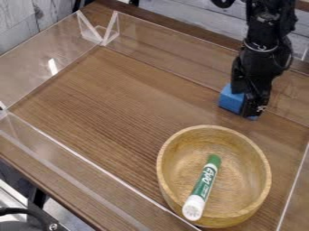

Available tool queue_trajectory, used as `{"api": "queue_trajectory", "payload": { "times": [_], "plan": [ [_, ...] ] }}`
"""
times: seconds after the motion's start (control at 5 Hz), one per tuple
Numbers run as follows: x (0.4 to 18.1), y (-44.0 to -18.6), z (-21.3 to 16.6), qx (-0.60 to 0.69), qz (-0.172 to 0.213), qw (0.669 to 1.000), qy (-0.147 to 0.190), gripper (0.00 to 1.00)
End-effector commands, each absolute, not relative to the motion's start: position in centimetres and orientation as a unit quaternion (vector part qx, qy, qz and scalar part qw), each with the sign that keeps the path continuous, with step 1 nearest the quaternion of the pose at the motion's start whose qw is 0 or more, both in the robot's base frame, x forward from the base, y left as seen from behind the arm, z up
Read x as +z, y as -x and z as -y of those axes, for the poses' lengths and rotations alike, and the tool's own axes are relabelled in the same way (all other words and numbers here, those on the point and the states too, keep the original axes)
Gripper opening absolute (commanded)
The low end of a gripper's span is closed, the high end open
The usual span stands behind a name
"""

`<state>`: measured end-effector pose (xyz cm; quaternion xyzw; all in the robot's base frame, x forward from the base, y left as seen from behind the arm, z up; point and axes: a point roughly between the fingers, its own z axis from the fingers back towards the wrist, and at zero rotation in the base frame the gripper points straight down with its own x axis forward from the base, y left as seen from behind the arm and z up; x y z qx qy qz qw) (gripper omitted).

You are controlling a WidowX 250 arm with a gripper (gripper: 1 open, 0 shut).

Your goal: Put the blue block in the brown bowl

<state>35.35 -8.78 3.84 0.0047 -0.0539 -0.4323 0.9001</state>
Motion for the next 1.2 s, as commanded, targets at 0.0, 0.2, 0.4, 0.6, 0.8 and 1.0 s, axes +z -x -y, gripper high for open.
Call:
{"api": "queue_trajectory", "payload": {
  "times": [0.0, 0.2, 0.4, 0.6, 0.8, 1.0],
  "plan": [
    [2.3, -34.9, 8.7, -0.434, 0.046, 0.900, 0.005, 1.00],
    [1.6, -35.0, 8.7, -0.434, 0.050, 0.900, 0.007, 1.00],
    [0.9, -35.1, 8.7, -0.433, 0.053, 0.900, 0.008, 1.00],
    [1.7, -35.1, 8.7, -0.436, 0.055, 0.898, 0.007, 1.00],
    [2.3, -35.1, 8.6, -0.436, 0.055, 0.898, 0.008, 0.00],
    [2.7, -35.0, 8.5, -0.434, 0.050, 0.899, 0.009, 0.00]
  ]
}}
